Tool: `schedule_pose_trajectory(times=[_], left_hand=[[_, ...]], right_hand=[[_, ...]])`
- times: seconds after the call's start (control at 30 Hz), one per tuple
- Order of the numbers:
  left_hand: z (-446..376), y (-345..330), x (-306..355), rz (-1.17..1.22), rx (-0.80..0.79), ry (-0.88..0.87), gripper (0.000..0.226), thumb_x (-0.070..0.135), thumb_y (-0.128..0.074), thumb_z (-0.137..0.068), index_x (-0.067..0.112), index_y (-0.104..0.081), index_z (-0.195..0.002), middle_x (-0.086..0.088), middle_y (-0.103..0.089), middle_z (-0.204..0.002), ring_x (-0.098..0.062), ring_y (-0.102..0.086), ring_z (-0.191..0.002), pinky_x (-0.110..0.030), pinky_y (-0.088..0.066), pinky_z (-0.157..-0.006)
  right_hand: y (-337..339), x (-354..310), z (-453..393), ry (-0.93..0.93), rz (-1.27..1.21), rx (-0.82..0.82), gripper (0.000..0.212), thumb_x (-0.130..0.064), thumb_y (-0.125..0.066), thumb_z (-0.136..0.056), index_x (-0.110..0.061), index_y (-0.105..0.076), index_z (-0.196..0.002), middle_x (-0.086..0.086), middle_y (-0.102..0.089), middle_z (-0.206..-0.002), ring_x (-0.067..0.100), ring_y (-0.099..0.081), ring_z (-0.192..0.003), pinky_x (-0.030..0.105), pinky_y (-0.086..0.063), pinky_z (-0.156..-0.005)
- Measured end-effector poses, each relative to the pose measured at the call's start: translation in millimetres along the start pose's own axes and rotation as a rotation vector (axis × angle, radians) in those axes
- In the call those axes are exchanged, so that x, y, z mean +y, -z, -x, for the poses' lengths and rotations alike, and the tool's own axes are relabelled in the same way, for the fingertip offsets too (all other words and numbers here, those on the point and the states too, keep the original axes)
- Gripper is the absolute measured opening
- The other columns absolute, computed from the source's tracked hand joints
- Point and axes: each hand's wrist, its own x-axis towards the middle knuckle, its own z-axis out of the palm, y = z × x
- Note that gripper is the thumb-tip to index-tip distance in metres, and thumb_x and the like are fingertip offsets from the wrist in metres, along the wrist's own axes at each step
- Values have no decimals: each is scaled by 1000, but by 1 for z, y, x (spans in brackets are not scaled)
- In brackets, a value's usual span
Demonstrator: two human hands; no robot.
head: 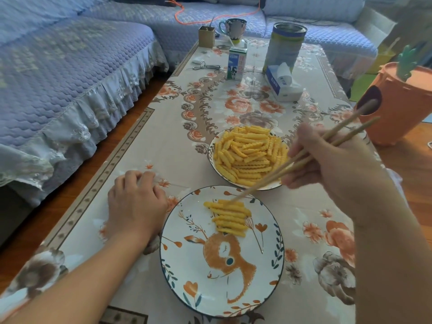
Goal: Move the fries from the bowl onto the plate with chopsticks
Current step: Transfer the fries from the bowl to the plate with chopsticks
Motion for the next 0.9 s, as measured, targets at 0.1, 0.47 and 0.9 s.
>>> schedule_pose_trajectory(times=[0.1,0.47,0.9], left_hand=[[0,0,0,2,6,-4,35,24,-49,-89,14,-68,-117,-16,-59,-119,-38,-52,-109,-52,-44,-91],[0,-2,-2,-2,7,-6,30,17,-61,-89,15,-68,-118,-16,-59,-119,-38,-51,-110,-53,-44,-93],[1,0,0,-2,-2,0,30,18,-58,-92,15,-67,-120,-15,-59,-120,-35,-50,-112,-52,-43,-94]], right_hand=[[-2,12,-10,128,-33,194,40,-36,-55,-101,-4,-67,-81,14,-70,-60,28,-72,-54,36,-63,-54],[-35,34,-16,240,-8,244,32,-36,-56,-100,-12,-70,-85,11,-72,-71,26,-74,-60,32,-62,-55],[-20,16,-8,218,-70,179,48,-49,-52,-91,-5,-69,-83,21,-72,-72,31,-75,-63,35,-64,-59]])
